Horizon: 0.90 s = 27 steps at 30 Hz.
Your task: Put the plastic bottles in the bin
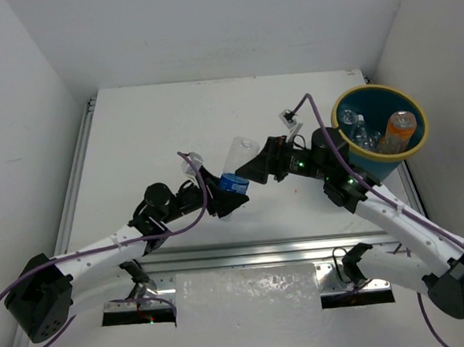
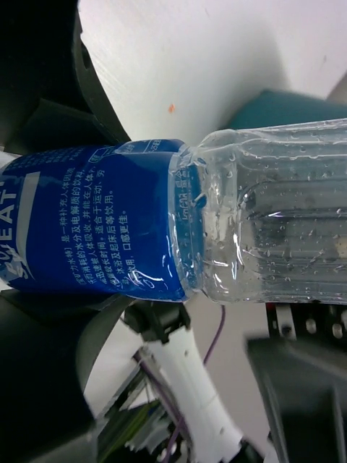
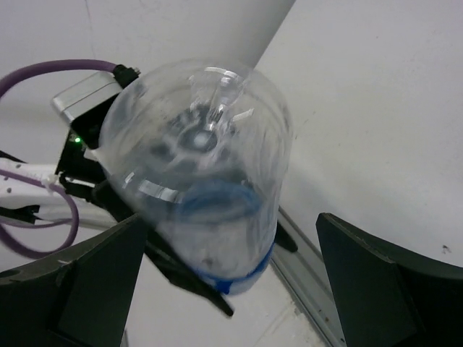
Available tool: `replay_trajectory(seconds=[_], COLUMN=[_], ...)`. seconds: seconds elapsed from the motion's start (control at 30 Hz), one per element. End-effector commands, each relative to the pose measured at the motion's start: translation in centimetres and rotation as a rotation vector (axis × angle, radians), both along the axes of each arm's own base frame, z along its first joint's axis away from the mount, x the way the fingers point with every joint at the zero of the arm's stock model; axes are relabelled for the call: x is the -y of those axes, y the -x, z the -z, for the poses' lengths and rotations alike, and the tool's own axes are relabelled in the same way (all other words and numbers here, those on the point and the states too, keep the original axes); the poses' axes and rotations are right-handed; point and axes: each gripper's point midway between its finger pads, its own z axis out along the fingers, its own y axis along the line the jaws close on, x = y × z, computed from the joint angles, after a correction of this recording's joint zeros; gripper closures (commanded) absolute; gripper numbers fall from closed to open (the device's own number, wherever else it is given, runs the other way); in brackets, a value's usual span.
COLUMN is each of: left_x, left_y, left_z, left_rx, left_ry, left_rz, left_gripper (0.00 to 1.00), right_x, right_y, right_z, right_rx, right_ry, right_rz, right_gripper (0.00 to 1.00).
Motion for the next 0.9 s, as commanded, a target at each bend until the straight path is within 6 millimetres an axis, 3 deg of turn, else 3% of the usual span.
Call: replay_trajectory(seconds=[0.0, 0.1, 0.17, 0.2, 0.23, 0.27, 0.3, 0.33, 0.37, 0.4, 0.43, 0.47, 0.5, 0.53, 0.57, 0.6, 0.63, 0.67, 0.77, 0.8, 0.87], left_x=[0.7, 0.8, 1.0, 1.2, 1.2, 1.2, 0.7, 0.4, -0.4, -3.0, -4.2, -5.6, -8.4, -9.4, -10.4, -11.9, -12.7, -13.6, -14.5, -14.9, -15.4], left_y=[2.5, 3.0, 2.8, 2.8, 2.4, 1.7, -0.5, -2.0, -3.4, -5.3, -6.4, -6.6, -6.6, -6.6, -6.4, -5.9, -5.5, -4.6, -3.3, -2.9, -2.3], left_z=[-3.2, -2.9, -2.5, -2.0, -2.1, -1.8, 0.4, -0.8, 0.0, 2.7, 1.6, 1.9, 2.9, 1.9, 1.7, 2.1, 0.4, 0.0, -1.6, -2.6, -2.9], left_rx=[0.067, 0.059, 0.050, 0.037, 0.031, 0.019, -0.078, -0.089, -0.136, -0.235, -0.250, -0.283, -0.315, -0.312, -0.315, -0.325, -0.303, -0.301, -0.265, -0.244, -0.203], left_ry=[0.100, 0.095, 0.076, 0.061, 0.053, 0.033, -0.044, -0.057, -0.109, -0.227, -0.242, -0.276, -0.351, -0.354, -0.368, -0.415, -0.384, -0.393, -0.410, -0.397, -0.436], left_rz=[0.132, 0.157, 0.159, 0.165, 0.149, 0.115, -0.009, -0.095, -0.187, -0.378, -0.472, -0.545, -0.659, -0.706, -0.742, -0.785, -0.799, -0.806, -0.780, -0.772, -0.753], left_gripper=[1.00, 1.00, 0.95, 0.90, 0.60, 0.39, 0.19, 0.05, 0.03, 0.02, 0.00, 0.00, 0.00, 0.00, 0.00, 0.00, 0.00, 0.00, 0.00, 0.00, 0.00], right_x=[-1.6, -2.7, -3.3, -3.5, -3.4, -3.0, -2.5, -1.1, 0.6, 2.2, 4.2, 8.3, 10.4, 12.8, 16.2, 17.8, 19.9, 22.8, 26.8, 29.1, 31.0], right_y=[-1.7, -2.1, -1.8, -1.8, -1.9, -2.1, -2.4, -3.6, -4.3, -5.2, -6.0, -7.6, -8.2, -8.6, -9.1, -9.2, -9.2, -9.3, -9.3, -9.1, -9.2], right_z=[-2.7, -3.0, -4.2, -4.4, -5.1, -4.7, -4.7, -6.2, -4.8, -7.0, -7.7, -6.9, -7.8, -10.0, -10.7, -11.6, -13.0, -14.3, -16.4, -16.4, -17.2], right_rx=[0.125, 0.143, 0.187, 0.198, 0.218, 0.226, 0.231, 0.269, 0.263, 0.311, 0.327, 0.323, 0.339, 0.370, 0.389, 0.405, 0.422, 0.439, 0.485, 0.464, 0.488], right_ry=[-0.015, -0.013, -0.033, -0.035, -0.038, -0.003, 0.023, 0.051, 0.172, 0.206, 0.266, 0.430, 0.486, 0.516, 0.617, 0.650, 0.675, 0.738, 0.838, 0.891, 0.934], right_rz=[0.034, 0.011, -0.027, -0.039, -0.031, -0.016, 0.010, 0.121, 0.186, 0.280, 0.377, 0.561, 0.646, 0.748, 0.885, 0.947, 1.027, 1.141, 1.297, 1.389, 1.466], right_gripper=[0.01, 0.04, 0.39, 0.69, 1.00, 1.00, 1.00, 1.00, 1.00, 1.00, 1.00, 1.00, 1.00, 1.00, 1.00, 1.00, 1.00, 1.00, 1.00, 1.00, 1.00])
